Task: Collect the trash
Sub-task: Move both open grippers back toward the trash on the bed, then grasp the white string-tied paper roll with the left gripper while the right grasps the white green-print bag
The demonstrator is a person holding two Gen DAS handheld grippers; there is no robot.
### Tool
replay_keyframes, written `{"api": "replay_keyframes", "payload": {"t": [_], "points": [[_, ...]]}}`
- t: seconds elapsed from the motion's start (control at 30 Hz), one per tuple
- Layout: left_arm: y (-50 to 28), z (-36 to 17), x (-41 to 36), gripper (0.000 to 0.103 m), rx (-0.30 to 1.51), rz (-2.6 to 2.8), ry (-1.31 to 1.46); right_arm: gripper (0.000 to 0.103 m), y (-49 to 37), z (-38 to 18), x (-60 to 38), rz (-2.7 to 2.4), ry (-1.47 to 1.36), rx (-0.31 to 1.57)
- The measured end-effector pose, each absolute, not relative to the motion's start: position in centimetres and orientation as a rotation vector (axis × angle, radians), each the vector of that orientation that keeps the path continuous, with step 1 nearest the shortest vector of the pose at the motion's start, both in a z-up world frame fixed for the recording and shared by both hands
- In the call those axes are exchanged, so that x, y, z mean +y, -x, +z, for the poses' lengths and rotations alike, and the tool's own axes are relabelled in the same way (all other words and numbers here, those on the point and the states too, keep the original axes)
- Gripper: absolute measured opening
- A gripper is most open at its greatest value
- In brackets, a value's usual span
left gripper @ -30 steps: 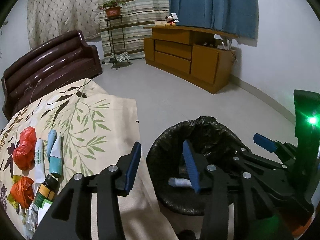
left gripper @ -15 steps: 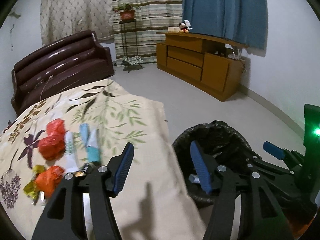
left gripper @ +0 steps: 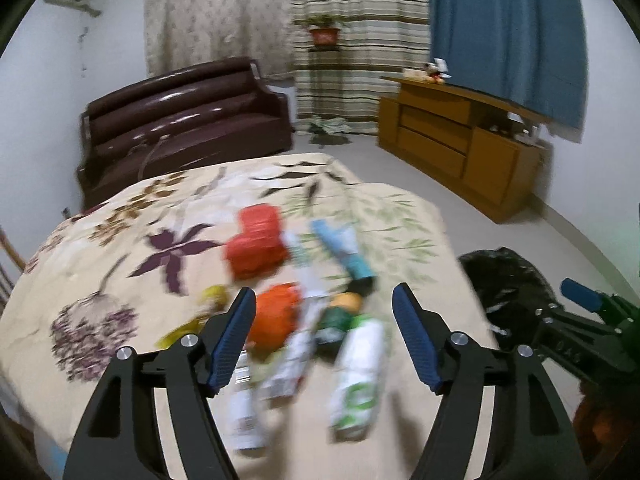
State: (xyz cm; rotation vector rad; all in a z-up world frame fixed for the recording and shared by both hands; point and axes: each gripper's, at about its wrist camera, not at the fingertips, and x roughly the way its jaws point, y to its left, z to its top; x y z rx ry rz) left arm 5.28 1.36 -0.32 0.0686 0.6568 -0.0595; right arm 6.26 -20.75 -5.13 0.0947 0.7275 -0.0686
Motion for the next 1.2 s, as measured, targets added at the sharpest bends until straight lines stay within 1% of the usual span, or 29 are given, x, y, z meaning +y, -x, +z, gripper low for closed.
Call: {"api": "replay_keyframes", "payload": {"t": [0.37,0.6,0.9,1.13,1.17,1.2], "points": [[-2.7,-1.3,9.6,0.069,0.661,0.084,-0.050,0.070,-5.3,-4.3,-13.7,0.031,-0.041,0.721],[-2.1,-2.1,13.2,0.069,0.678,0.145,-0.030,0.070,-5.0,-4.5,-9.6,0.096,-0.013,0.733],[-1.9,-2.7,14.5,0.069,0.688,0.154,-0.006,0.071,-4.6,-5.4,-5.6,0.148,0.031,0.764],[-1.7,-2.9,14.3,0.069,0.693,0.135,0.009,0.071,-4.6,-6.4,-5.1,0.131,0.049,0.793],[-1.7,-2.9,14.2,0.069,0.694,0.130,0.011,0.070,-4.6,-6.3,-5.2,0.128,0.050,0.791],[-1.7,-3.0,14.1,0.069,0.695,0.125,0.012,0.067,-4.5,-6.3,-5.3,0.129,0.050,0.790]]}}
